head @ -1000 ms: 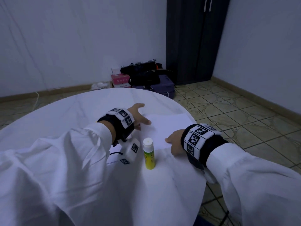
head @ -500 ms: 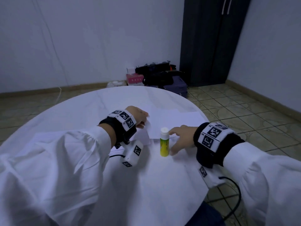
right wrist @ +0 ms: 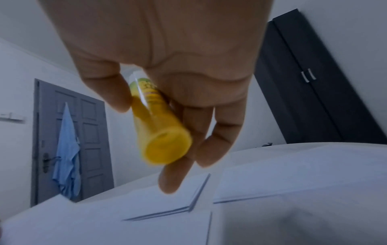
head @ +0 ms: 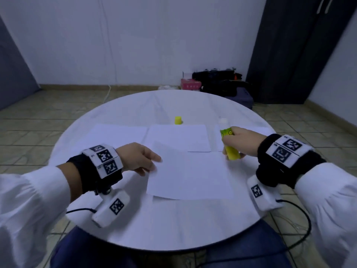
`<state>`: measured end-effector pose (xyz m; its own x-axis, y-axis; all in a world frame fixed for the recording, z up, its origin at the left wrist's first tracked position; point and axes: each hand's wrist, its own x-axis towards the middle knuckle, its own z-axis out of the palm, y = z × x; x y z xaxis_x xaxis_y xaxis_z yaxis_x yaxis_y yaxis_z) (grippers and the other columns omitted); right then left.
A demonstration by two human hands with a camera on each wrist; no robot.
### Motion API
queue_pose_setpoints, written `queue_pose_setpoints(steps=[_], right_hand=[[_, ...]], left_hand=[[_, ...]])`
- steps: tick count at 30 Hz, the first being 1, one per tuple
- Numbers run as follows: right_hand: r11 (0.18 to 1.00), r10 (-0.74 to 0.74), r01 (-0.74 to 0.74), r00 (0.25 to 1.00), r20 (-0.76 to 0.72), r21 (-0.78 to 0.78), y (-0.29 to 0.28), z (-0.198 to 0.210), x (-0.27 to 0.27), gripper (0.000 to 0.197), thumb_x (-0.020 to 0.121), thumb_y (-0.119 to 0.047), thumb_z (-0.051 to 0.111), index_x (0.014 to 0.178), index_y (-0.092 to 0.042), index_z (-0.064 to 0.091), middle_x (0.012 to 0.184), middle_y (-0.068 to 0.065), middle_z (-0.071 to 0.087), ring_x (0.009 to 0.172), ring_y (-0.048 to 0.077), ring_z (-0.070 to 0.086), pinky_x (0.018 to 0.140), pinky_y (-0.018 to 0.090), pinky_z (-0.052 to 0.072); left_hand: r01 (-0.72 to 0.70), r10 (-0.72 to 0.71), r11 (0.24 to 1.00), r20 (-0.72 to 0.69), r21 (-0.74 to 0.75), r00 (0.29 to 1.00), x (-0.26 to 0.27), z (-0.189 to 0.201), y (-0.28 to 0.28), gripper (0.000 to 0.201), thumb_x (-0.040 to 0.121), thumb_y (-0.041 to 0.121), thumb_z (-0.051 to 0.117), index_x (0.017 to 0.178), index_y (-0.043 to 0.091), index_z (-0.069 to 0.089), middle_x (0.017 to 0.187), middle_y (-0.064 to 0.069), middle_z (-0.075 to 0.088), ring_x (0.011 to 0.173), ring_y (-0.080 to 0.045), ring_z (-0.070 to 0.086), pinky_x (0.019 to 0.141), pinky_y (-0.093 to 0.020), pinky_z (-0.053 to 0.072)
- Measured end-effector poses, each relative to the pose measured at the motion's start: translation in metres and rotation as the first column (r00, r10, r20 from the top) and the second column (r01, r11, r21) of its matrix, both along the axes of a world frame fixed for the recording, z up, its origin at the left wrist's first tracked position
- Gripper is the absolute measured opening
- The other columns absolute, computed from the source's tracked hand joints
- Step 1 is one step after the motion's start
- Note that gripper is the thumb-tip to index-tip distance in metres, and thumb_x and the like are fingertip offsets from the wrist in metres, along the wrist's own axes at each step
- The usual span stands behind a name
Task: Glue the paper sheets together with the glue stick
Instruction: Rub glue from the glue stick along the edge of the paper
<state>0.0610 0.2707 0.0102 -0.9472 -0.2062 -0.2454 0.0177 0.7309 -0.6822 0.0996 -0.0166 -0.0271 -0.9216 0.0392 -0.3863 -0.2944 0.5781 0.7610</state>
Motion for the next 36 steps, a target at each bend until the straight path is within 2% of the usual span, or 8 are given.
queue_pose_setpoints(steps=[5, 7, 10, 13, 15, 20, 30, 36], right_hand=[[0.996, -0.028, 0.033, 0.998, -0.056, 0.084, -0.035, -0.003, 0.003, 0.024, 0.090, -0.021, 0.047, 0.109, -0.016, 0.033, 0.084, 0.008, 0.054, 0.055, 0.019, 0.052, 0.051, 0.026, 0.036], [0.996, -0.015, 0.023, 0.996, -0.084, 0.088, -0.048, -0.002, 0.005, 0.031, 0.088, -0.022, 0.053, 0.111, -0.018, 0.033, 0.089, 0.008, 0.056, 0.057, 0.018, 0.052, 0.052, 0.026, 0.036], [0.997, 0.047, -0.037, 0.985, -0.166, 0.062, -0.066, 0.004, 0.006, 0.021, 0.082, -0.023, 0.064, 0.095, -0.014, 0.050, 0.084, 0.005, 0.058, 0.065, 0.019, 0.053, 0.062, 0.028, 0.040], [0.996, 0.083, -0.073, 0.969, -0.233, 0.049, -0.087, 0.008, 0.007, 0.024, 0.080, -0.025, 0.069, 0.068, -0.014, 0.052, 0.071, 0.001, 0.051, 0.070, 0.021, 0.053, 0.065, 0.029, 0.042], [0.996, 0.092, -0.086, 0.964, -0.249, 0.036, -0.103, 0.003, 0.007, 0.027, 0.080, -0.029, 0.068, 0.066, -0.015, 0.051, 0.072, 0.002, 0.054, 0.073, 0.023, 0.056, 0.069, 0.031, 0.046], [0.990, 0.142, -0.144, 0.971, -0.194, 0.006, -0.144, -0.017, 0.004, 0.030, 0.082, -0.035, 0.059, 0.097, -0.009, 0.053, 0.091, 0.011, 0.066, 0.082, 0.029, 0.066, 0.075, 0.046, 0.056], [0.983, 0.160, -0.142, 0.974, -0.160, 0.118, -0.177, -0.034, 0.003, 0.035, 0.088, -0.028, 0.054, 0.115, -0.008, 0.044, 0.101, 0.012, 0.061, 0.092, 0.032, 0.061, 0.077, 0.038, 0.051], [0.987, 0.093, -0.069, 0.982, -0.163, 0.146, -0.126, -0.032, -0.002, 0.027, 0.087, -0.027, 0.055, 0.105, -0.010, 0.043, 0.102, 0.014, 0.061, 0.093, 0.032, 0.062, 0.083, 0.044, 0.052]], left_hand=[[0.237, -0.223, 0.874, 0.083, -0.424, 0.971, 0.025, -0.010, -0.009, 0.045, 0.075, 0.026, 0.080, 0.117, 0.031, 0.065, 0.075, 0.005, 0.063, 0.061, -0.008, 0.057, 0.067, -0.016, 0.048], [0.288, -0.284, 0.796, 0.092, -0.532, 0.954, 0.029, -0.010, -0.007, 0.056, 0.076, 0.029, 0.080, 0.127, 0.031, 0.058, 0.094, 0.008, 0.057, 0.078, -0.008, 0.057, 0.072, -0.017, 0.044], [0.358, -0.371, 0.673, 0.123, -0.647, 0.920, 0.032, -0.012, -0.006, 0.063, 0.078, 0.038, 0.076, 0.135, 0.030, 0.050, 0.134, 0.003, 0.037, 0.104, -0.016, 0.058, 0.091, -0.023, 0.045], [0.384, -0.415, 0.587, 0.142, -0.713, 0.899, 0.035, -0.012, -0.008, 0.064, 0.079, 0.053, 0.069, 0.136, 0.036, 0.047, 0.148, 0.005, 0.019, 0.123, -0.018, 0.047, 0.105, -0.032, 0.038], [0.408, -0.463, 0.529, 0.151, -0.744, 0.874, 0.035, -0.012, -0.007, 0.063, 0.080, 0.058, 0.064, 0.137, 0.036, 0.047, 0.151, 0.009, 0.024, 0.131, -0.020, 0.038, 0.108, -0.036, 0.035], [0.425, -0.504, 0.432, 0.179, -0.795, 0.845, 0.035, -0.014, -0.003, 0.047, 0.083, 0.062, 0.054, 0.119, 0.032, 0.057, 0.128, 0.009, 0.050, 0.118, -0.025, 0.043, 0.095, -0.040, 0.044], [0.480, -0.516, 0.324, 0.273, -0.815, 0.812, 0.029, -0.015, -0.006, 0.067, 0.084, 0.062, 0.053, 0.141, 0.030, 0.039, 0.144, 0.002, 0.040, 0.128, -0.026, 0.041, 0.102, -0.043, 0.041], [0.461, -0.532, 0.405, 0.207, -0.790, 0.821, 0.024, -0.018, -0.012, 0.066, 0.074, 0.065, 0.064, 0.130, 0.033, 0.049, 0.135, 0.008, 0.046, 0.120, -0.021, 0.050, 0.097, -0.040, 0.044]])
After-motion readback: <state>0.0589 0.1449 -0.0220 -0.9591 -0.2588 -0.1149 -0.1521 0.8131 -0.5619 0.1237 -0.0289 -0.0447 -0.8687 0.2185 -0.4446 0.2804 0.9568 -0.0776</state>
